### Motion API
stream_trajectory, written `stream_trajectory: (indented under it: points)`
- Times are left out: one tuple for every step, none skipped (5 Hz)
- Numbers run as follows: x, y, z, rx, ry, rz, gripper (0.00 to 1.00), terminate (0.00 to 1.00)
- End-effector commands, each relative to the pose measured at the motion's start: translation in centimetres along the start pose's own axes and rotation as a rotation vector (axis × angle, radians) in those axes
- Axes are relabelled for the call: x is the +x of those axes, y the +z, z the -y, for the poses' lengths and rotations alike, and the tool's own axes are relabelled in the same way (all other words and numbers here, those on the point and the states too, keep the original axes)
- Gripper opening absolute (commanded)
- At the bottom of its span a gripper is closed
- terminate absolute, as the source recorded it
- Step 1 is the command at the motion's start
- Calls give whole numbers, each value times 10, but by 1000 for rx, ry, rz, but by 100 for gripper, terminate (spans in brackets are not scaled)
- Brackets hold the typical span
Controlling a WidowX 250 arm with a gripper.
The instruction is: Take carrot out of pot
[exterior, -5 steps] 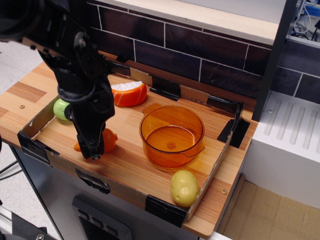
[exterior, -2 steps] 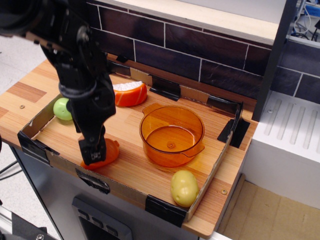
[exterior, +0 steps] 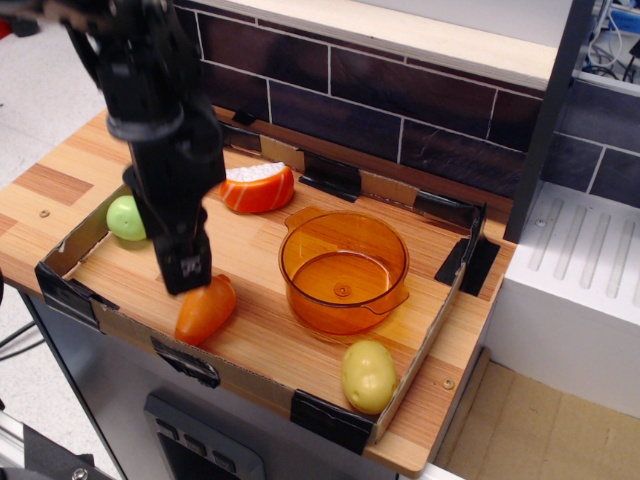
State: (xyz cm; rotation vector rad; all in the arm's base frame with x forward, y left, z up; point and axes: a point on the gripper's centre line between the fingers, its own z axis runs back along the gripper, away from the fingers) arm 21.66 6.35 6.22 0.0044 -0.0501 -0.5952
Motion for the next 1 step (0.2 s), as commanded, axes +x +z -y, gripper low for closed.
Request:
stream_trajectory:
  points:
    - [-5, 98, -5, 40, 1, 164, 100, 100]
